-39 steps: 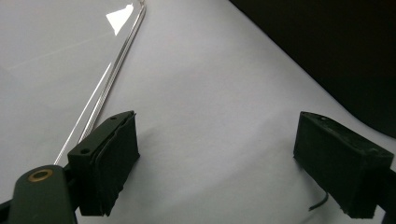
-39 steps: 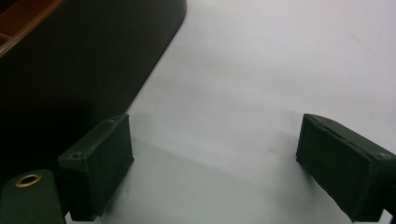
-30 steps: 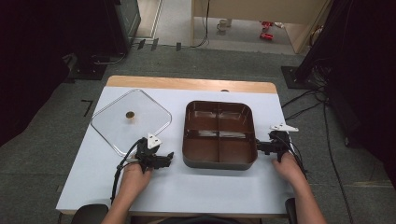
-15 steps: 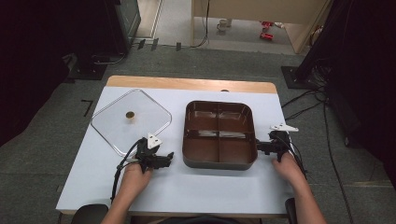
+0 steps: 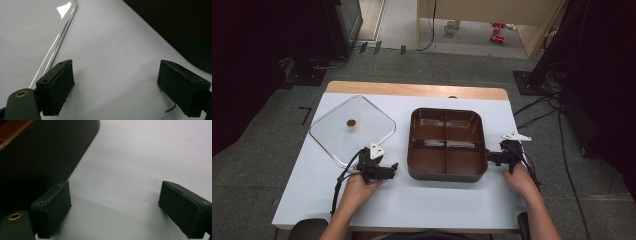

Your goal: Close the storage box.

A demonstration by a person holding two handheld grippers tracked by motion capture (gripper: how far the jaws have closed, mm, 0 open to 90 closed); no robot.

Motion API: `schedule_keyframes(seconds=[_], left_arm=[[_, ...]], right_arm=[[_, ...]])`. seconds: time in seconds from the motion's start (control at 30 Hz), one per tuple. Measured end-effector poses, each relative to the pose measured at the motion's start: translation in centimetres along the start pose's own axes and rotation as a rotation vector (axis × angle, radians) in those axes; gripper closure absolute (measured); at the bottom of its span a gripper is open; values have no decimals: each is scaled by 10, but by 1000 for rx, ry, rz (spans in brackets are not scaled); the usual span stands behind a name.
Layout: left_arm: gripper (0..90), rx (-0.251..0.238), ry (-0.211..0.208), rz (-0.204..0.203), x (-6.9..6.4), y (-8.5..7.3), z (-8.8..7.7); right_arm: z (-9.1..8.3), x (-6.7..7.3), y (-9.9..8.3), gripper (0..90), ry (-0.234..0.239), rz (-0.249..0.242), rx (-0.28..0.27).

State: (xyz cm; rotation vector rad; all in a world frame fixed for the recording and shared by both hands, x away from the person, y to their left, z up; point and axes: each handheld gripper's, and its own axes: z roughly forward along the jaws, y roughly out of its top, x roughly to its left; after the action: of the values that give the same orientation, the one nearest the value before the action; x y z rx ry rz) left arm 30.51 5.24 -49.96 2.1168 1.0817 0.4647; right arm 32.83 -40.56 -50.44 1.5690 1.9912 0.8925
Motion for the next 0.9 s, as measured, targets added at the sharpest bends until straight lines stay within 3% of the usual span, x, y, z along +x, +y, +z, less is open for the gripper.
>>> schedule_keyframes(seconds=[0.3,0.37,0.47,0.6,0.83,0.87,0.9], left_arm=[[119,14,18,-11,-3,4,2],[153,12,16,-10,-5,6,3],[217,20,-19,24,-10,12,5],[263,22,-31,56,-12,15,6],[375,-26,-48,26,-8,21,-1],[379,-11,-58,26,-7,24,-1],[380,24,-100,15,-4,31,1]], right_arm=[[0,0,0,104,0,0,0],[0,0,0,104,0,0,0],[0,0,0,104,0,0,0],[0,0,0,104,0,0,0],[0,0,0,104,0,0,0],[0,0,0,104,0,0,0],[0,0,0,104,0,0,0]])
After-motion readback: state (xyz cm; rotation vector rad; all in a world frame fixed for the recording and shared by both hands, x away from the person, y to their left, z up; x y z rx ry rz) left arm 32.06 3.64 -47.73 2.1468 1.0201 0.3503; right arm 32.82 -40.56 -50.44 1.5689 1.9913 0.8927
